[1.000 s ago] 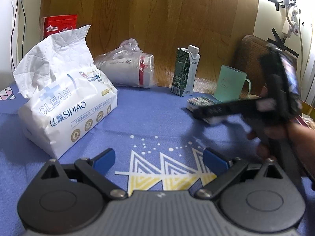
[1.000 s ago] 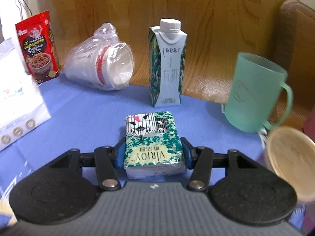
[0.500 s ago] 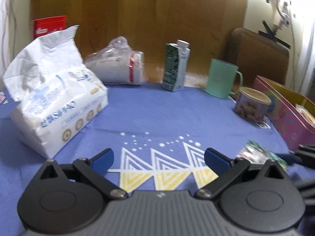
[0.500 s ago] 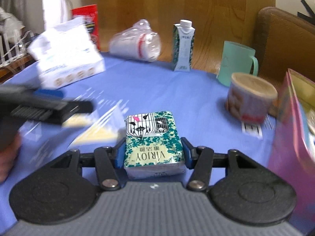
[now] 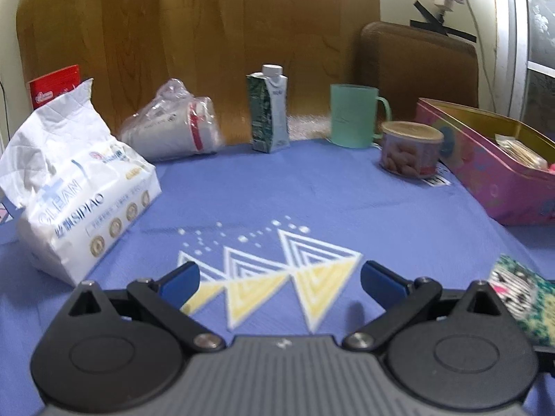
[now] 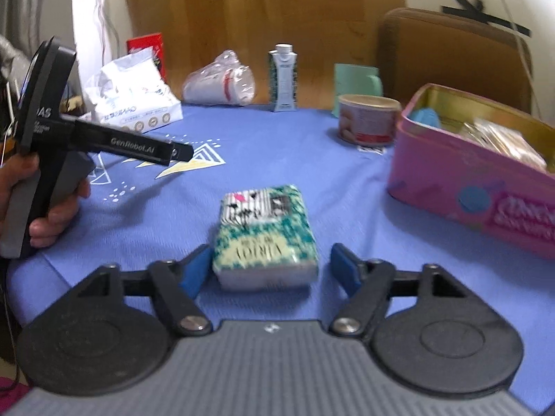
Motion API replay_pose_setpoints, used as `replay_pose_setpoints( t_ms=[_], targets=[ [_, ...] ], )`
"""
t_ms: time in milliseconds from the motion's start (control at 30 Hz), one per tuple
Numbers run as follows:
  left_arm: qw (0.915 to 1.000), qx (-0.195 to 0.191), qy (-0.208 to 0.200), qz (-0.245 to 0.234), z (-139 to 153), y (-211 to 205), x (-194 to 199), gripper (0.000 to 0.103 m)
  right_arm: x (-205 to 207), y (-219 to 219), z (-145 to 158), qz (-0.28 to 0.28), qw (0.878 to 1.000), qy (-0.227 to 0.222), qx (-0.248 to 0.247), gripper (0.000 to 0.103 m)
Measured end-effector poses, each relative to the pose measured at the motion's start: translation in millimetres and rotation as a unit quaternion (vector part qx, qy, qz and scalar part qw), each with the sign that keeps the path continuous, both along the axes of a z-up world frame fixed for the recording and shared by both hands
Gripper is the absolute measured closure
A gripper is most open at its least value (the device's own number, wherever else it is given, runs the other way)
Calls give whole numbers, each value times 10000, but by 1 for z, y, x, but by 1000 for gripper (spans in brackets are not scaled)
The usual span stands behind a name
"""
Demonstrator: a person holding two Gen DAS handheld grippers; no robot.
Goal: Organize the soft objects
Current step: 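Hold the right tool at the tissue pack while the left tool approaches it, then grasp the green tissue pack with the left tool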
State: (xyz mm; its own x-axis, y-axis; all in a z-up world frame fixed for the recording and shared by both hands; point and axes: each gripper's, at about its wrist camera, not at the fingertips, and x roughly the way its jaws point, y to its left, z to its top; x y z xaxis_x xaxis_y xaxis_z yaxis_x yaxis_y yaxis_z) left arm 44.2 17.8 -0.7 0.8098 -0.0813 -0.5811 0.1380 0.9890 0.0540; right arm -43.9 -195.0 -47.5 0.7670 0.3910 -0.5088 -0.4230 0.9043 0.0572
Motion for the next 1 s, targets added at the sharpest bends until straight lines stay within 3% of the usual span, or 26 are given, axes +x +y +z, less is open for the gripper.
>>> replay_pose_setpoints(
  t_ms=[200,300,500,567,667,733,867,1000],
  targets=[
    [9992,-390,40,-34,11,-10,-12,1,-8,-10,0,-113,9998,-18,151,25],
    [9979,-514,3,-400,20,-22,-21,1,-12,-12,-2,-148,9997,-24,183,25],
    [9895,-650,452,-1206,17,-57,-33,24,-17,-13,-3,-134,9997,-85,161,25],
    [9842,-826,734,-1383,11,-65,-32,33,-18,-13,-4,-117,9998,-109,135,25],
    [9747,-1251,1091,-1496,3,-69,-27,39,-20,-11,-4,-72,9998,-165,58,26],
    [9709,-1361,1167,-1590,4,-75,-27,48,-20,-9,-6,2,9998,-181,11,44],
    [9753,-1030,926,-1723,19,-97,-26,48,-24,-8,-3,-61,9991,-402,-86,48],
    [9727,-962,609,-2022,46,-123,-14,48,-23,-27,11,-406,9964,-736,141,48]
  ],
)
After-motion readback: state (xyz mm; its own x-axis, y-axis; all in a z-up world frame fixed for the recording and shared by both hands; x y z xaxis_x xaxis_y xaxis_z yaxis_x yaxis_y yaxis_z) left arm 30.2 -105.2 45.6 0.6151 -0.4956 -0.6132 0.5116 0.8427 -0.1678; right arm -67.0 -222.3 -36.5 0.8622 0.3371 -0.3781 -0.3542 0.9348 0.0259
